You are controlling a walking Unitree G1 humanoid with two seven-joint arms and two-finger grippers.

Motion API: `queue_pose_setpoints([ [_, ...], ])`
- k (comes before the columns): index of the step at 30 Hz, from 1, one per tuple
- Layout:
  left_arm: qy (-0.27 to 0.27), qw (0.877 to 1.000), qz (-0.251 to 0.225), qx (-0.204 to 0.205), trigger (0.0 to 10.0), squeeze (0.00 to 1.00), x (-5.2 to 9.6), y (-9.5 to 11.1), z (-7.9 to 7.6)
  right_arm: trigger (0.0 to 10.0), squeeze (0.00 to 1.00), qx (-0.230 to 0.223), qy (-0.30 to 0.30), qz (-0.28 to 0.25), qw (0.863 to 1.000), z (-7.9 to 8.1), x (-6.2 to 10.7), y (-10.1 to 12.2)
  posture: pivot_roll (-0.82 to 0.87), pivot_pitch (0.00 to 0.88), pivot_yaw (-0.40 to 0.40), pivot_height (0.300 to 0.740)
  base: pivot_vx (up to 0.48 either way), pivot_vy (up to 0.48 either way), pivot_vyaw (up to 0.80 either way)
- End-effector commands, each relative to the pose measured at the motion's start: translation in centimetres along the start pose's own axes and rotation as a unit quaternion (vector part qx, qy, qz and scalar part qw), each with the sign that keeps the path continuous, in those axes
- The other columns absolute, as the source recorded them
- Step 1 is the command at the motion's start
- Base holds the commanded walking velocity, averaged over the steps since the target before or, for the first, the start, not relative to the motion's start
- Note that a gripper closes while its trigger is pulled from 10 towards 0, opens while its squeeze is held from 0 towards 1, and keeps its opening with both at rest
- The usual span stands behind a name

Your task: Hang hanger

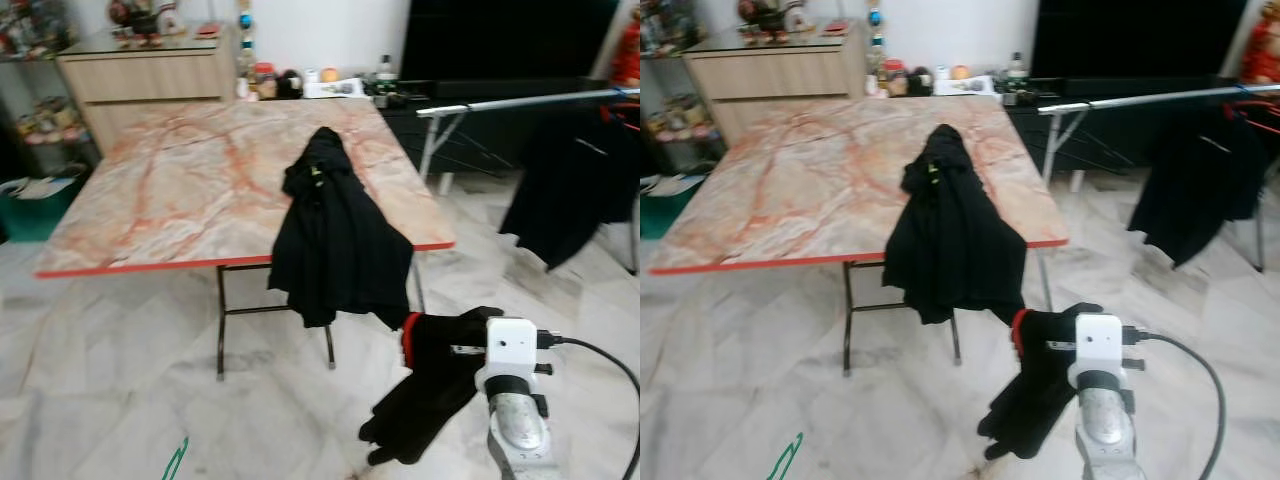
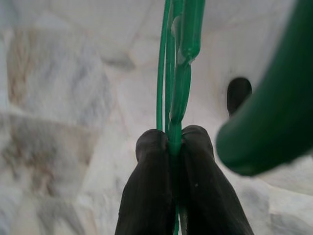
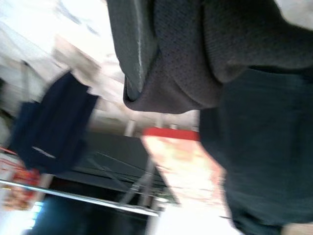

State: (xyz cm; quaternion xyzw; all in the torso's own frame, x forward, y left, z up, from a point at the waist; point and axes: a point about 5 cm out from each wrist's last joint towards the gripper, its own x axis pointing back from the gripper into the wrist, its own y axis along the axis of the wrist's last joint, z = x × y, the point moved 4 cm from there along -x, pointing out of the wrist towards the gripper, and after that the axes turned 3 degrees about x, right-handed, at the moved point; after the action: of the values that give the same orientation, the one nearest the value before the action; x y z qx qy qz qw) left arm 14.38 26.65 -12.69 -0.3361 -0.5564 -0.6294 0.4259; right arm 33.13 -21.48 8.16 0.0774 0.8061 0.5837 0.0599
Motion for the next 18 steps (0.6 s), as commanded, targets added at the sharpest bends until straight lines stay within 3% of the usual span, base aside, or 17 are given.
queue_pose_setpoints([
  [1, 0.002, 1.000, 0.008, 0.000, 10.0, 0.00, 0.07, -0.54, 0.21, 10.0, 0.00, -0.007, 0.012, -0.030, 0.999, 0.52, -0.34, 1.61, -0.03, 0.000, 0.036, 0.740, 0.000, 0.000, 0.80],
  [15, -0.003, 1.000, 0.008, 0.002, 10.0, 0.00, 0.05, -0.43, 0.03, 10.0, 0.00, -0.025, 0.025, -0.045, 0.998, 1.35, -0.22, 2.20, -0.02, 0.000, 0.034, 0.740, 0.000, 0.000, 0.80],
  [18, -0.002, 1.000, 0.008, 0.001, 10.0, 0.00, 0.05, -0.46, 0.05, 10.0, 0.00, -0.027, 0.018, -0.045, 0.998, 1.17, -0.28, 2.31, -0.03, 0.000, 0.035, 0.740, 0.000, 0.000, 0.00],
])
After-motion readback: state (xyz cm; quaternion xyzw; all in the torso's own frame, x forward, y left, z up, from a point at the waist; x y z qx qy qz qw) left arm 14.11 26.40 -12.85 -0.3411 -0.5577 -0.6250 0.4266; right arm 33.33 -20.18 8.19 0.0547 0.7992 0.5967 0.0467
